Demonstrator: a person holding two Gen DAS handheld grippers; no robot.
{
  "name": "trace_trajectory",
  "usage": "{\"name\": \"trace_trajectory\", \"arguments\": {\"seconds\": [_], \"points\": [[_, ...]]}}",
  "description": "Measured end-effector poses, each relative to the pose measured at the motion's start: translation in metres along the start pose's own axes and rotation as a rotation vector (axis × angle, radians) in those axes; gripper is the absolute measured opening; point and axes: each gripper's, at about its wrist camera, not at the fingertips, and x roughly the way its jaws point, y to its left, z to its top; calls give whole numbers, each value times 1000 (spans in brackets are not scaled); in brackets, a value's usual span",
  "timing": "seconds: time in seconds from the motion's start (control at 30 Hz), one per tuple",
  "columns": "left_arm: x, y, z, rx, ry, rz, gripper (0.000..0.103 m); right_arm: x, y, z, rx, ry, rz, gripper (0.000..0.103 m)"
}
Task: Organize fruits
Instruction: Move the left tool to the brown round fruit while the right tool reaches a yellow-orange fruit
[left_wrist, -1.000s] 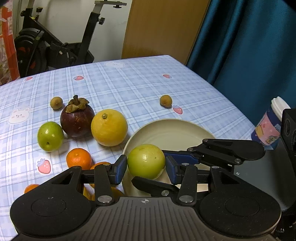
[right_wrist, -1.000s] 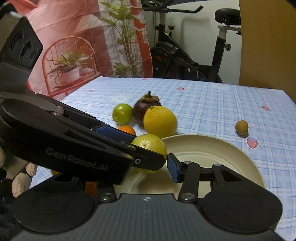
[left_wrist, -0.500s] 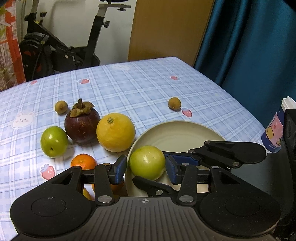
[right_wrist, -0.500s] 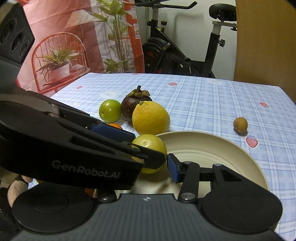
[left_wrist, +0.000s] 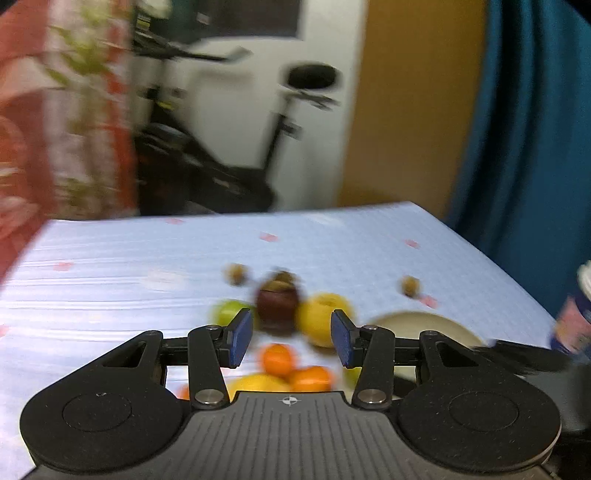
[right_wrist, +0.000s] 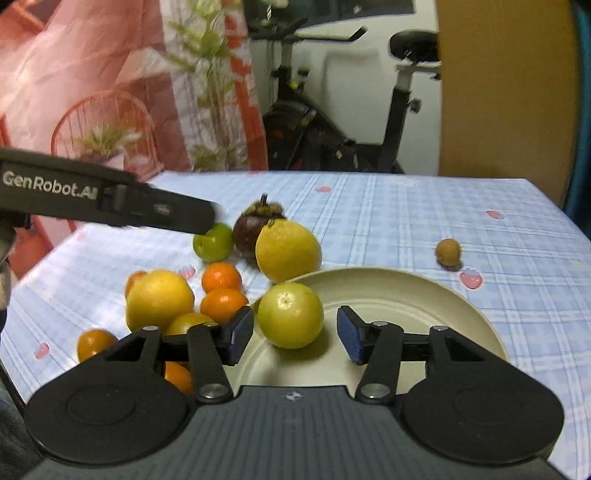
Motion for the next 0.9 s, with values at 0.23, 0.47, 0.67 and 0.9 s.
{"name": "trace_trajectory", "arguments": {"seconds": [0.23, 0.47, 0.67, 0.9], "points": [[-42, 38, -12, -78, -57, 124, 49, -29, 6, 1, 44, -115, 37, 57], [-62, 52, -34, -78, -28, 112, 64, -28, 34, -6, -41, -85, 147, 57], [-52, 57, -44, -108, 7, 58, 63, -24, 55, -14, -175, -71, 140, 57], [-44, 57, -67, -143, 81, 0, 63, -13, 53, -19, -181, -43, 138, 57]]}}
